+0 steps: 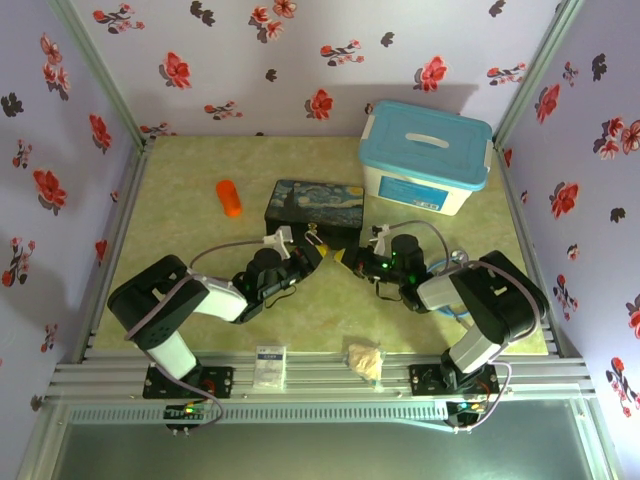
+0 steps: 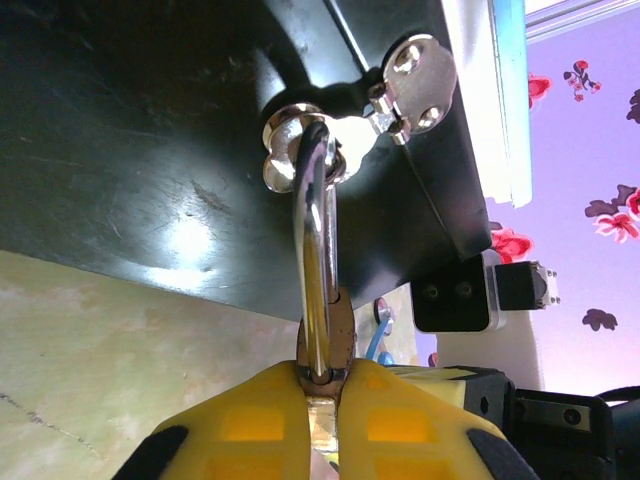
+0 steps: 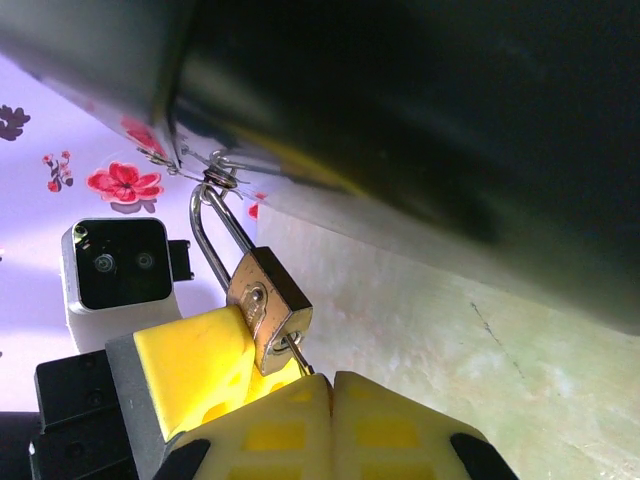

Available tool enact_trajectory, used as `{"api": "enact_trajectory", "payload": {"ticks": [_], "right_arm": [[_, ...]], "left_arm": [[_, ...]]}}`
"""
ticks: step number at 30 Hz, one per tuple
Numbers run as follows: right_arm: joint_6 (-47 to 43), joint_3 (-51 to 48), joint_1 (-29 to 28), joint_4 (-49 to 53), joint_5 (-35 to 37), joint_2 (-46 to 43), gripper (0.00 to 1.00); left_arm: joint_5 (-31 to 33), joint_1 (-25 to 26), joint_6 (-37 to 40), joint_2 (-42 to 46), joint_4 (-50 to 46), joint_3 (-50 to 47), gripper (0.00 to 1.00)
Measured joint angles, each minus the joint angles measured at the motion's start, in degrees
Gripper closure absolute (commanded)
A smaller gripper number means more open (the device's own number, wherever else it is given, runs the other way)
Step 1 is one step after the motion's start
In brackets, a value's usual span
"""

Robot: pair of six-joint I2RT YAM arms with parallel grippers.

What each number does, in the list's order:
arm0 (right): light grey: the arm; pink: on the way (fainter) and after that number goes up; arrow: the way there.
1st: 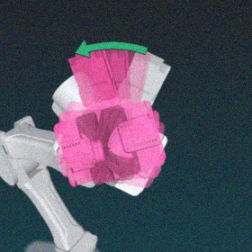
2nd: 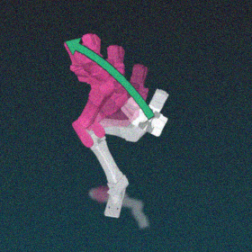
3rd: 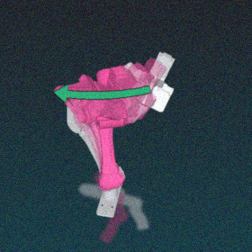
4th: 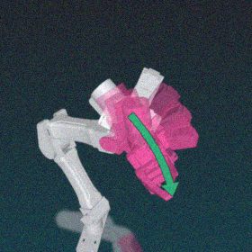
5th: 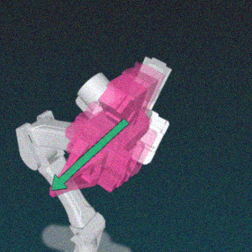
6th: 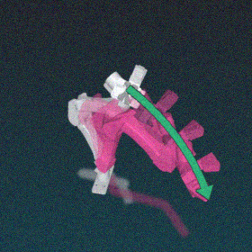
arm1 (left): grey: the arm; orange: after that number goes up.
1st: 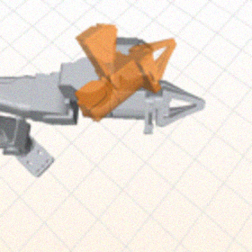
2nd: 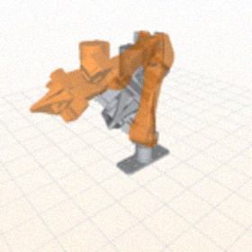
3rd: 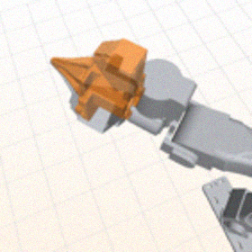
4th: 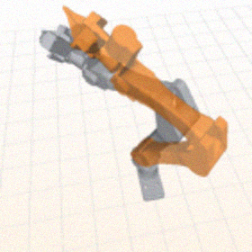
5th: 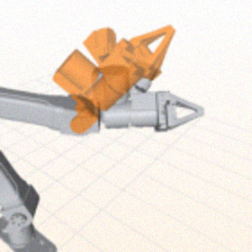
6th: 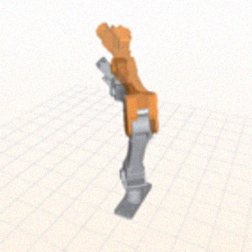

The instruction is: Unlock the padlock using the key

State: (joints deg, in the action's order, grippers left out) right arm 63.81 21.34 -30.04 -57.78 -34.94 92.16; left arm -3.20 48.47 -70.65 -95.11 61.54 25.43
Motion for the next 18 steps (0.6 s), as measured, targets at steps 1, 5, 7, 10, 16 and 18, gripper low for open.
{"api": "enact_trajectory", "payload": {"ticks": [1,5,7,10,16,18], "right_arm": [[0.11,0.02,-0.22,0.02,0.02,-0.02,1.0],[0.35,0.11,-0.76,0.2,0.7,-0.02,1.0],[0.63,0.28,-0.83,0.17,1.07,-0.02,1.0],[1.18,1.01,-1.05,0.15,1.42,0.0,1.0],[0.74,2.32,-1.31,1.05,1.99,0.0,1.0],[0.5,2.56,-1.31,1.73,2.19,0.0,1.0]], "left_arm": [[0.0,0.0,-0.17,-0.17,0.22,0.0,1.0],[0.0,0.0,-0.66,-0.63,0.85,0.0,1.0],[0.02,0.0,-0.68,-0.63,0.87,0.07,1.0],[-0.09,0.04,-0.92,-0.63,1.01,0.46,1.0],[0.39,0.31,-1.49,-1.05,1.92,0.9,1.0],[0.5,0.33,-1.51,-1.22,1.9,0.98,1.0]]}}
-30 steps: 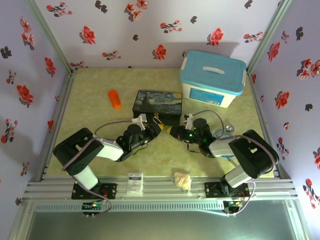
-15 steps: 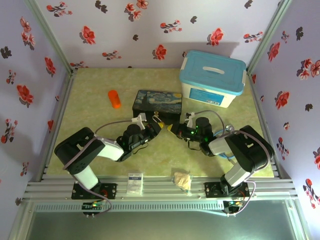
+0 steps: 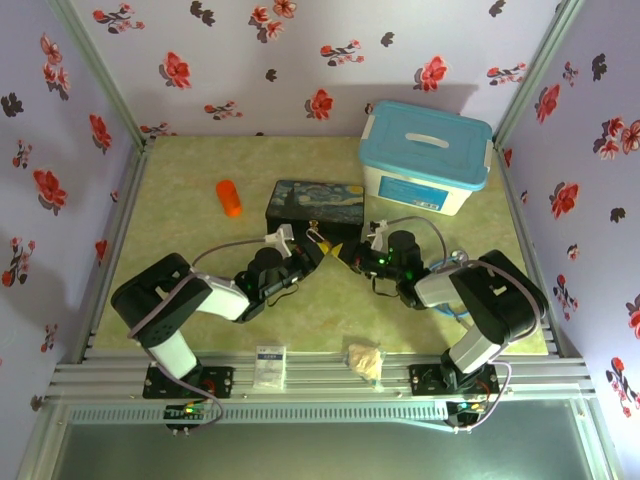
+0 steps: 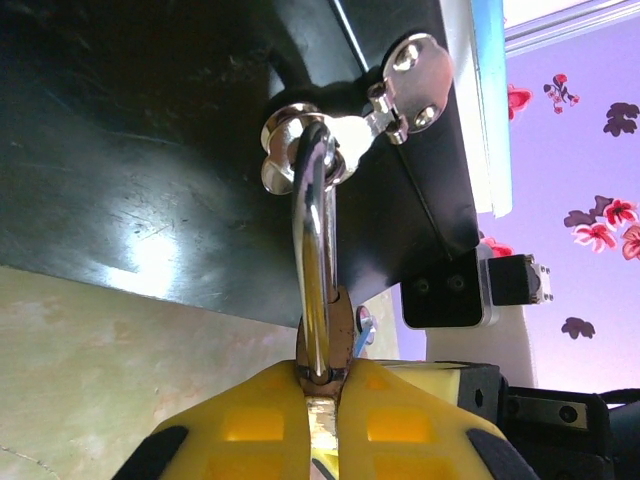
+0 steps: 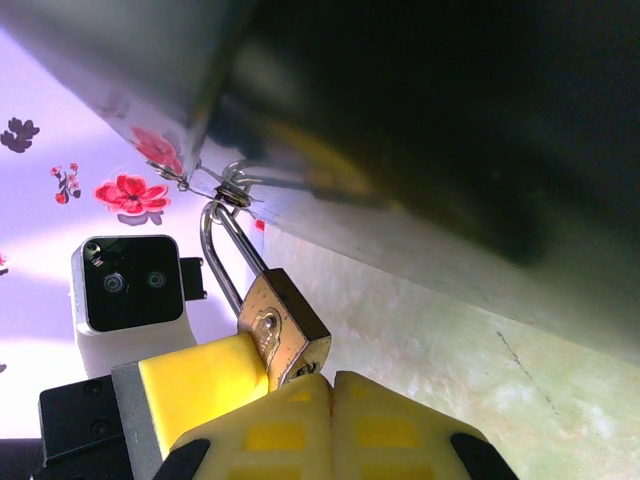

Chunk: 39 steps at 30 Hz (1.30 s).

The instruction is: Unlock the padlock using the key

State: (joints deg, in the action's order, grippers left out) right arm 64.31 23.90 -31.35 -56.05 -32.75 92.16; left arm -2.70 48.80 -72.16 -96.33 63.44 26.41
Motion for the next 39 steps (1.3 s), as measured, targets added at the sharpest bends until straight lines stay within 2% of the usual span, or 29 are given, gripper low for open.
{"api": "enact_trajectory", "payload": {"ticks": [6,11,14,16,22,24,25,29,33,39], "right_arm": [[-0.7,0.24,-1.11,2.82,3.04,-1.53,1.0],[-5.31,0.24,-7.32,14.27,17.09,-8.22,1.0],[-6.08,0.24,-9.2,15.67,21.57,-8.76,1.0],[-4.85,0.17,-9.16,13.16,21.49,-6.69,1.0],[6.51,-0.13,-6.88,-5.6,14.93,6.69,1.0],[8.59,-0.24,-6.67,-6.99,13.9,7.67,0.99],[9.25,-0.37,-6.56,-7.26,13.68,7.58,0.94],[9.81,-0.87,-6.1,-7.74,12.87,7.1,0.89],[7.56,-2.01,-6.1,-4.31,12.79,4.55,0.66],[-1.38,-2.25,-9.14,13.4,17.18,-6.45,0.63]], "left_arm": [[0.17,0.0,-0.02,-1.09,1.03,0.11,1.0],[-0.13,0.35,-1.2,-2.54,2.01,0.07,1.0],[-0.33,0.48,-1.42,-2.86,1.92,0.04,1.0],[0.22,0.48,-1.44,-3.13,1.7,0.04,1.0],[4.04,0.07,-2.54,-4.5,1.99,-0.98,1.0],[4.22,0.07,-2.8,-4.83,2.49,-1.22,1.0],[4.22,0.07,-2.93,-4.85,2.86,-1.31,1.0],[3.96,0.07,-2.99,-4.85,4.09,-1.64,1.0],[1.33,0.26,-3.02,-4.85,5.05,-2.56,1.0],[-2.16,0.61,-3.02,-4.85,4.81,-3.76,1.0]]}}
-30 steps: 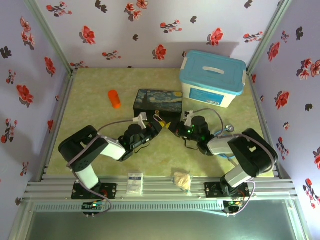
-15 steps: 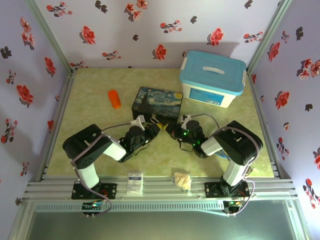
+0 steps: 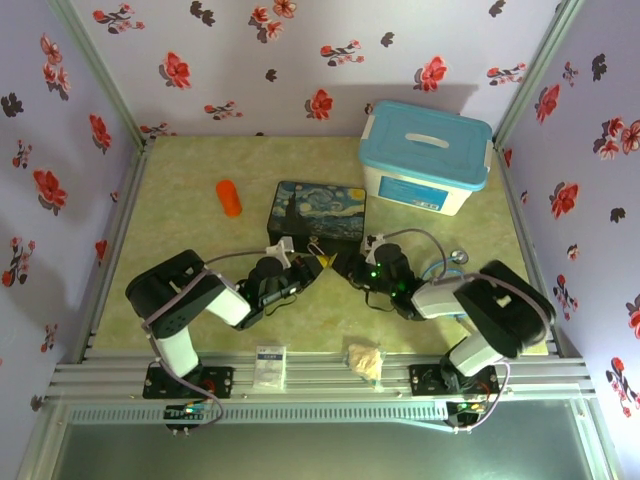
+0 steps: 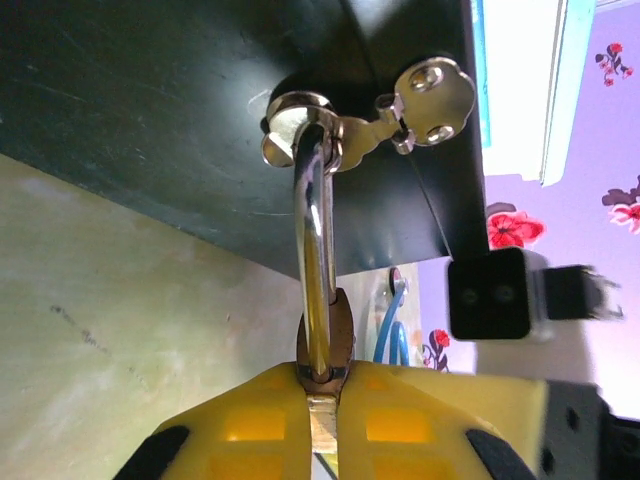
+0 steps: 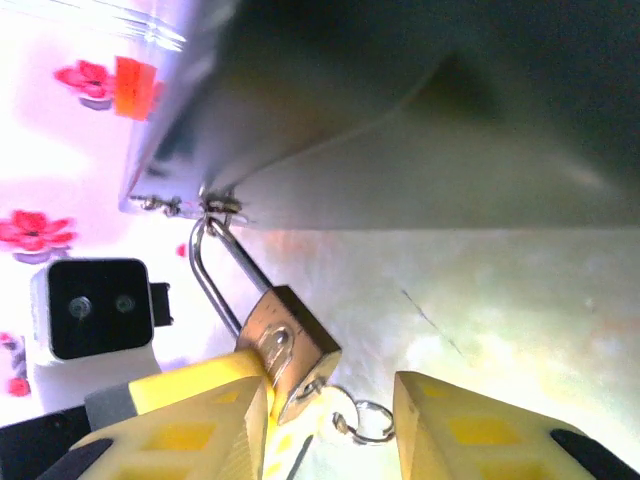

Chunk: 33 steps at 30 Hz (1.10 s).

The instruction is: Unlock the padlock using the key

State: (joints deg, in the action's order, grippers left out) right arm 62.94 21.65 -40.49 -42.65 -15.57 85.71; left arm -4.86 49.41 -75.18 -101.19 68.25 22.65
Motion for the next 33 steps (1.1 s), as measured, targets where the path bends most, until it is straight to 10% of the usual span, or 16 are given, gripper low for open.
{"api": "enact_trajectory", "payload": {"ticks": [13,33], "right_arm": [[-34.25,7.17,-10.91,34.88,20.15,-11.13,0.59],[-60.02,13.05,-19.71,32.98,32.3,0.57,0.62]], "left_arm": [[-0.37,0.09,0.13,2.97,-8.37,-0.33,1.0],[-1.86,0.09,0.28,7.3,-16.02,-0.31,1.0]]}}
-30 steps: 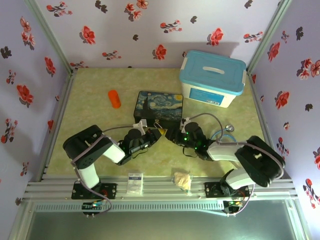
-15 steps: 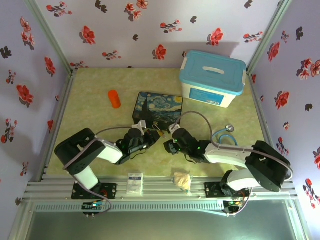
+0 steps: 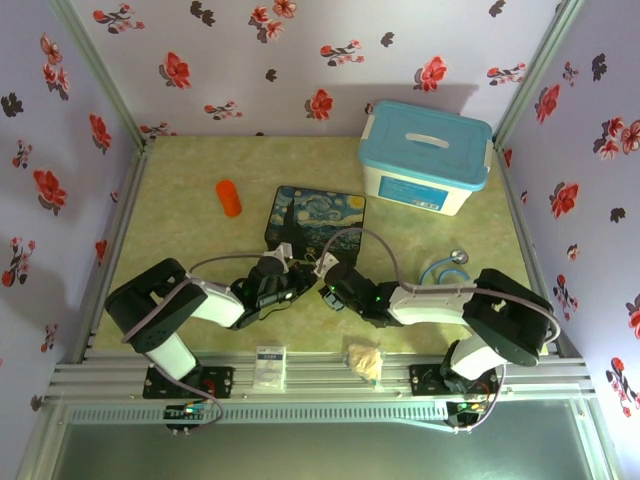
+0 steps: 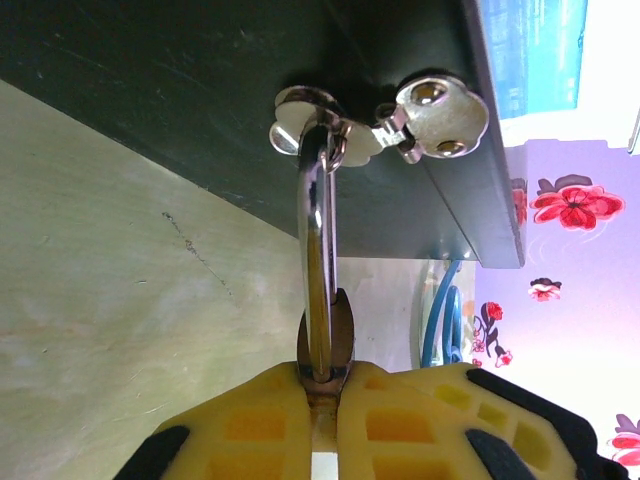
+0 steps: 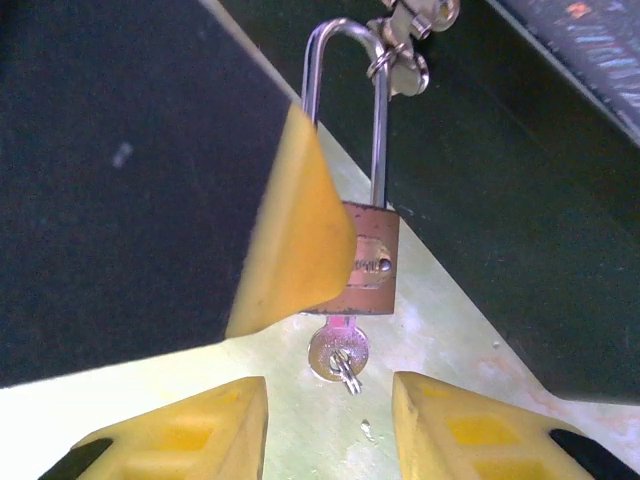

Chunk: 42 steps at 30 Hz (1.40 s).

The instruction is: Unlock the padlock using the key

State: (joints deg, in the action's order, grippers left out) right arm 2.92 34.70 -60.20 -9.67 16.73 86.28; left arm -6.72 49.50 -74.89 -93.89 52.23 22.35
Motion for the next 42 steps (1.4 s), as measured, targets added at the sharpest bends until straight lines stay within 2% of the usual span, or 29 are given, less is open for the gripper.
{"api": "enact_trajectory", "payload": {"ticks": [4,7,11,17,22,27,30,42], "right_arm": [[-1.53,0.0,-0.68,-0.11,2.23,1.51,0.62],[-2.86,0.44,-1.57,-0.24,4.81,3.32,0.65],[-4.35,1.95,-2.36,-1.46,8.39,6.14,0.78],[-4.39,2.45,-2.71,-3.43,11.08,7.63,0.87],[-3.98,2.43,-2.58,-4.72,10.03,8.37,0.94],[-3.23,1.53,-0.66,-6.71,4.96,8.35,0.95],[-1.92,-0.33,1.86,-9.66,-1.25,7.48,0.96],[6.38,-5.44,15.08,-18.73,-32.74,5.53,0.95]], "left_arm": [[0.0,0.0,0.0,0.02,0.0,0.0,1.0],[0.0,0.0,0.0,0.02,0.0,0.0,1.0],[-0.09,0.0,-0.04,0.02,0.02,0.0,1.0],[-0.35,0.0,-0.31,0.02,0.48,0.0,1.0],[0.13,-0.02,-0.46,0.02,0.48,0.0,1.0],[0.55,-0.13,-0.44,0.02,-0.22,-0.11,1.0],[0.59,-0.11,-0.42,0.02,-0.07,-0.35,1.0],[-0.09,-0.39,-0.44,0.13,2.19,-0.94,1.0]]}}
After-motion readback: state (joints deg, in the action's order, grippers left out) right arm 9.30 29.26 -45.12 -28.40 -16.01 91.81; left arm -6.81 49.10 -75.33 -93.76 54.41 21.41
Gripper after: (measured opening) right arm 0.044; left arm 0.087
